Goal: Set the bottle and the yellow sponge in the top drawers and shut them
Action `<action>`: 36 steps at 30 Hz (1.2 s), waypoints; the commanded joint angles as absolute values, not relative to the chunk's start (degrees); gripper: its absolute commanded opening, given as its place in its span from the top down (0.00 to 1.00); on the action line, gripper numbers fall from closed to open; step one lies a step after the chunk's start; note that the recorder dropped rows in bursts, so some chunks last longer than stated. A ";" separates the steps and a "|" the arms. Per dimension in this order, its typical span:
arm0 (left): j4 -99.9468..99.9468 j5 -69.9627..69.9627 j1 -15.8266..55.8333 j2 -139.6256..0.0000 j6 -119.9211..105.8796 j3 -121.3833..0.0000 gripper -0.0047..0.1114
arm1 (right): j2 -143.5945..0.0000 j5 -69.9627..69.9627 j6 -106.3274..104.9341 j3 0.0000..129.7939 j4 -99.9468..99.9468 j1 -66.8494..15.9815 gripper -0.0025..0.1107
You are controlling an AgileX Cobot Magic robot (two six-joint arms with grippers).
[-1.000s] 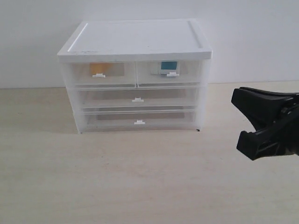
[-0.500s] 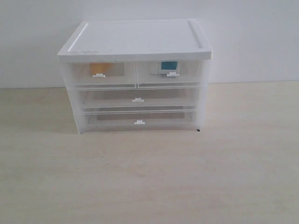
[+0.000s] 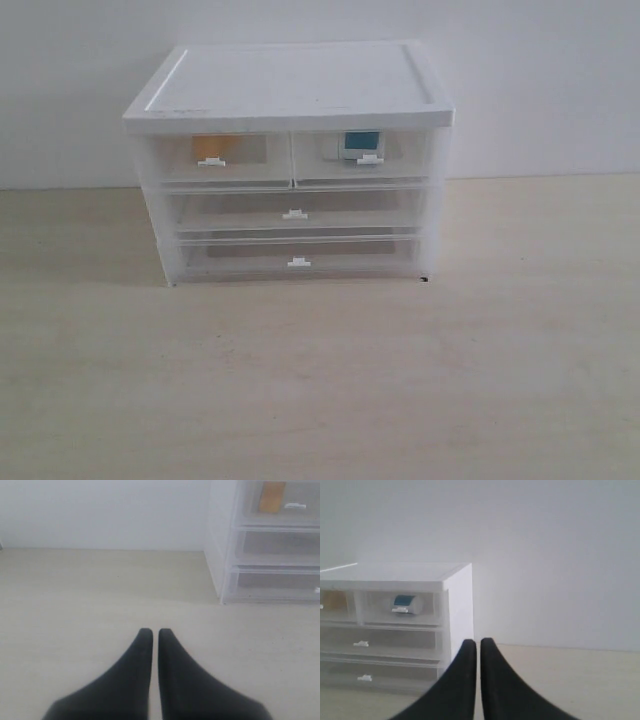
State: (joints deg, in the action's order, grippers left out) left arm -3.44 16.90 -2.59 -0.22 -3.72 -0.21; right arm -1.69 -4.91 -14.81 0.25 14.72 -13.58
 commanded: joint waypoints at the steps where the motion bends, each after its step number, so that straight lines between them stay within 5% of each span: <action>1: -3.33 16.72 -2.76 0.00 -3.25 0.00 0.93 | 0.00 0.00 -16.01 0.00 14.88 -11.83 0.98; 26: -3.33 16.72 -2.76 0.00 -3.25 0.00 0.93 | 0.00 18.44 -14.96 0.00 14.44 -10.33 0.98; 36: -3.33 16.72 -2.76 0.00 -3.25 0.00 0.93 | 0.00 19.78 1.71 0.00 -3.74 -10.33 0.98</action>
State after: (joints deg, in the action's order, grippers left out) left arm -3.44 16.90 -2.59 -0.22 -3.72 -0.21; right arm -0.29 19.81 -5.61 0.25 1.81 -10.69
